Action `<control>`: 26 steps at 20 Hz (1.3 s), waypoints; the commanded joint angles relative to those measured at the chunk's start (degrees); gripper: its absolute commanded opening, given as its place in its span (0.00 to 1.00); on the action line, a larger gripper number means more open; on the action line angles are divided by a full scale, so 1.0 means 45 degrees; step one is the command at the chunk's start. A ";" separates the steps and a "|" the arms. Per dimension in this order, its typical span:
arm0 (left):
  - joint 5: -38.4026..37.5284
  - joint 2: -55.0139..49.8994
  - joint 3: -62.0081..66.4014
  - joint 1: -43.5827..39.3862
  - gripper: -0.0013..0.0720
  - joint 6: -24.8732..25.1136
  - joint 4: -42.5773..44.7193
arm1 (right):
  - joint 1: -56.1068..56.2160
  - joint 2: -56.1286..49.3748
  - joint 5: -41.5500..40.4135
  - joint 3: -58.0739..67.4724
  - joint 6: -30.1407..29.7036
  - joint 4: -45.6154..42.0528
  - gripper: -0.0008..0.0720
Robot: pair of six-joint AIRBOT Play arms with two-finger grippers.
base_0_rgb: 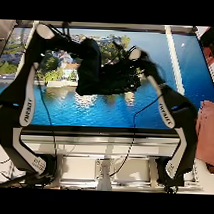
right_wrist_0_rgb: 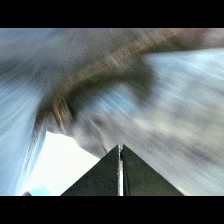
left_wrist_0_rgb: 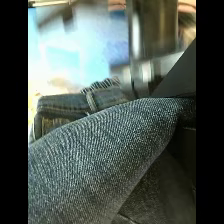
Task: Fold the clothes and pants, and hang the long-sleeved shirts on hangers.
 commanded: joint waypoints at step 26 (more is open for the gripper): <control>0.3147 0.0121 0.0019 -0.1919 0.06 0.3764 0.0466 | -0.7616 0.1423 0.2157 -0.5076 -0.4507 0.3342 0.92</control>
